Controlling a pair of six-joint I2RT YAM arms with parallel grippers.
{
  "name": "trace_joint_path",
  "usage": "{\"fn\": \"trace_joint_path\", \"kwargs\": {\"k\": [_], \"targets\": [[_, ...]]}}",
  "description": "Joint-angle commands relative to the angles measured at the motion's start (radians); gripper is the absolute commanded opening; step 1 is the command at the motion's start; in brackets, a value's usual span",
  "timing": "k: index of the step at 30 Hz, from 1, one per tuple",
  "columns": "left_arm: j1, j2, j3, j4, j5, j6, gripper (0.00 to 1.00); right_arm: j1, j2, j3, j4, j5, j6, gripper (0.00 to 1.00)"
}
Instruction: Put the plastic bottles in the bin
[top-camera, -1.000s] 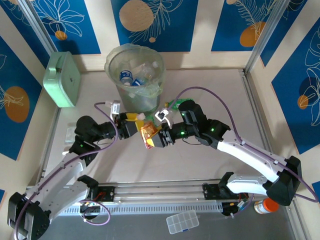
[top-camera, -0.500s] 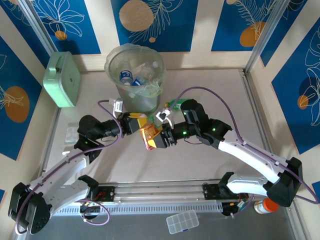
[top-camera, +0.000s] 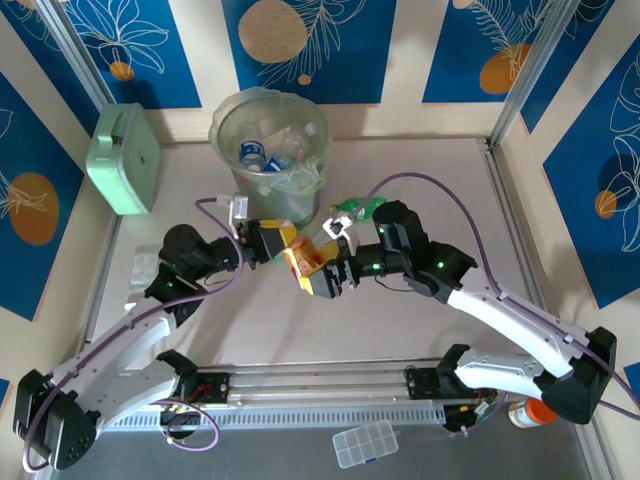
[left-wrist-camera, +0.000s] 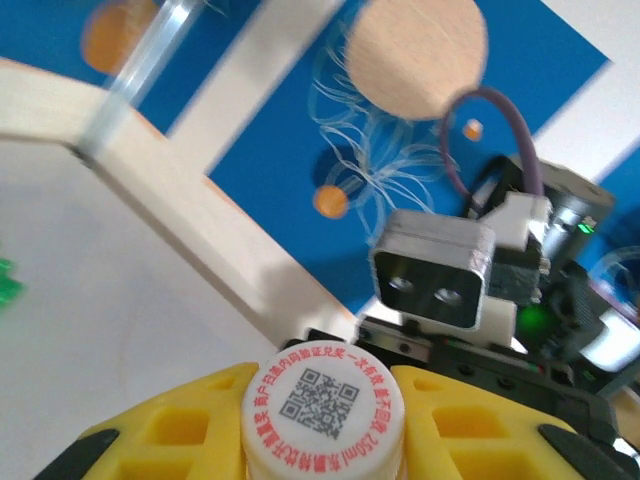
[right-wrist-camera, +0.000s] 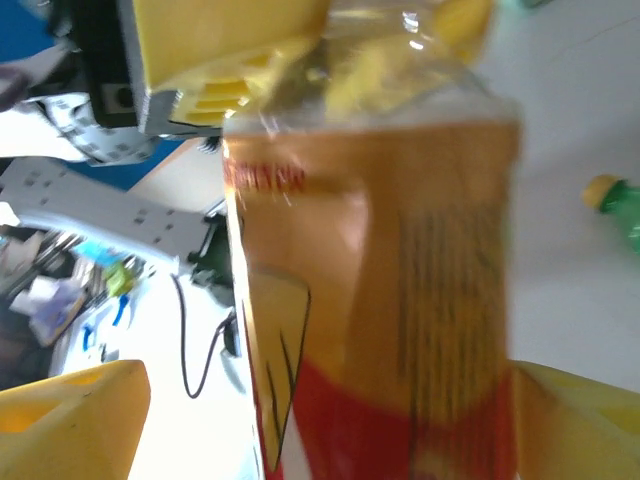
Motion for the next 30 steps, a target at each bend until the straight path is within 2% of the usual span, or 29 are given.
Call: {"fn": "trace_joint_path", "kwargs": {"k": [1, 5, 7, 10, 12, 13, 16, 19, 23, 25, 26, 30], "targets": [[0.0, -0.056, 0.067, -0.149, -0.328, 0.145, 0.0, -0.016, -0.044, -0.011, -0.027, 0.103, 0.009, 0.9], [0.0, -0.066, 0.091, -0.126, -0.553, 0.215, 0.0, -0.035, -0.061, -0.012, -0.043, 0.148, 0.015, 0.89], [-0.002, -0.053, 0.111, -0.121, -0.743, 0.224, 0.0, -0.045, -0.068, -0.016, -0.044, 0.15, 0.015, 0.89], [-0.002, 0.005, 0.271, -0.373, -1.04, 0.149, 0.0, -0.054, -0.074, -0.02, -0.05, 0.148, 0.011, 0.89], [-0.002, 0.054, 0.36, -0.486, -1.153, 0.114, 0.0, -0.059, -0.076, -0.021, -0.055, 0.147, 0.006, 0.89], [-0.002, 0.071, 0.377, -0.478, -1.19, 0.11, 0.0, -0.062, -0.077, -0.021, -0.057, 0.148, 0.0, 0.89], [-0.001, 0.122, 0.361, -0.272, -1.234, 0.203, 0.0, -0.069, -0.077, -0.021, -0.057, 0.141, -0.008, 0.89], [-0.002, 0.207, 0.386, -0.056, -1.247, 0.415, 0.0, -0.079, -0.073, -0.019, -0.058, 0.131, -0.015, 0.89], [-0.001, 0.336, 0.48, 0.059, -1.295, 0.599, 0.0, -0.095, -0.07, -0.008, -0.063, 0.123, -0.025, 0.89], [0.001, 0.404, 0.539, 0.086, -1.276, 0.721, 0.11, -0.106, -0.071, -0.002, -0.066, 0.115, -0.029, 0.89], [0.0, 0.435, 0.571, 0.081, -1.276, 0.755, 0.11, -0.11, -0.073, -0.001, -0.068, 0.113, -0.03, 0.88], [0.008, 0.553, 0.639, 0.155, -1.294, 0.825, 0.01, -0.13, -0.086, -0.005, -0.067, 0.102, -0.029, 0.88]]}}
